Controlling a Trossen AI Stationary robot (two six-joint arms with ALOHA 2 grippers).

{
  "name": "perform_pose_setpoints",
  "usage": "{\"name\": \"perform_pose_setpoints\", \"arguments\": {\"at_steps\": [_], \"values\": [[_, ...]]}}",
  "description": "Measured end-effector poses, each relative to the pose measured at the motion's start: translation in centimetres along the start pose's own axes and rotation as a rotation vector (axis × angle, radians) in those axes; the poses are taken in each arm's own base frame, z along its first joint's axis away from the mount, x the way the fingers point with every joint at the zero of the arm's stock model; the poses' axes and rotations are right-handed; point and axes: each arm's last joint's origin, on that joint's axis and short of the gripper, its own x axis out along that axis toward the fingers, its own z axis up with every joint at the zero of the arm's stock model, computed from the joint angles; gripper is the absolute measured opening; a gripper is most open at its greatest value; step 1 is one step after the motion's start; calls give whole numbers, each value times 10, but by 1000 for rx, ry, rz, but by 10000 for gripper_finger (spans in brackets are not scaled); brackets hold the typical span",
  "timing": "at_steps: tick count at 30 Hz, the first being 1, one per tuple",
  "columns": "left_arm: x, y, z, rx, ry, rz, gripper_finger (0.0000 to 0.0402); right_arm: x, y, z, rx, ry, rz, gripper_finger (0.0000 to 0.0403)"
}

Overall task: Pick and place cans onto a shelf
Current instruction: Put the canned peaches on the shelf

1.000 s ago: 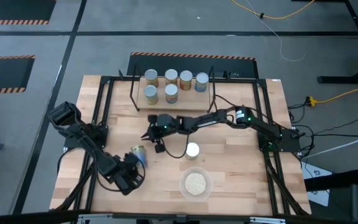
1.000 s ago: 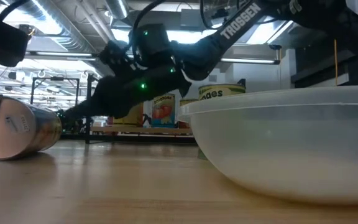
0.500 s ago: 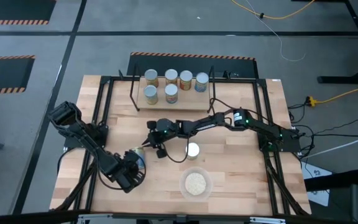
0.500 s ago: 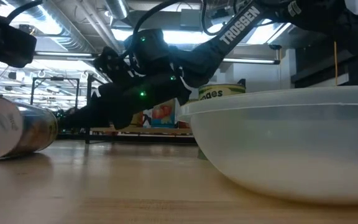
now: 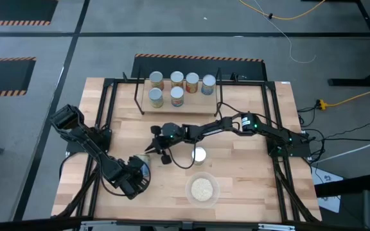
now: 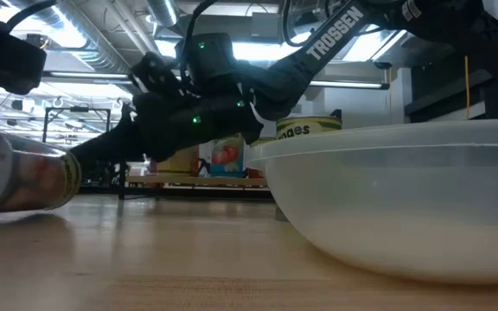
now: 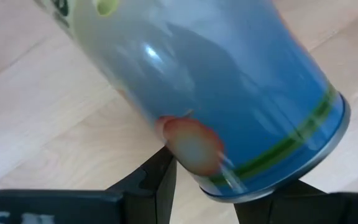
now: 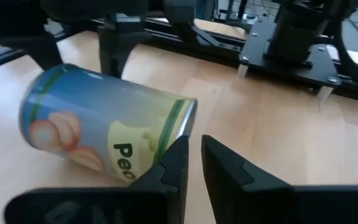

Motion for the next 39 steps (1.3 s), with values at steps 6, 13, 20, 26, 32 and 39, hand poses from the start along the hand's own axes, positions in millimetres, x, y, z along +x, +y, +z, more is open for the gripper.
{"name": "perform_pose_setpoints", "arguments": {"at_steps": [6, 13, 20, 26, 32, 39], "values": [[0, 1, -1, 1, 48, 13, 125, 0, 2, 1, 11, -25, 90, 52], [0, 3, -2, 2, 64, 36, 125, -1, 2, 8, 77, -85, 126, 52], [0, 3, -1, 2, 62, 44, 125, -3, 2, 17, 126, -156, 202, 52], [1, 5, 3, -8, 22, 57, 125, -4, 7, 21, 164, -185, 308, 52], [3, 4, 12, -15, 17, 73, 125, -3, 10, 23, 152, -202, 339, 52], [5, 3, 19, 11, 24, 81, 125, -2, 11, 22, 152, -198, 334, 52]]}}
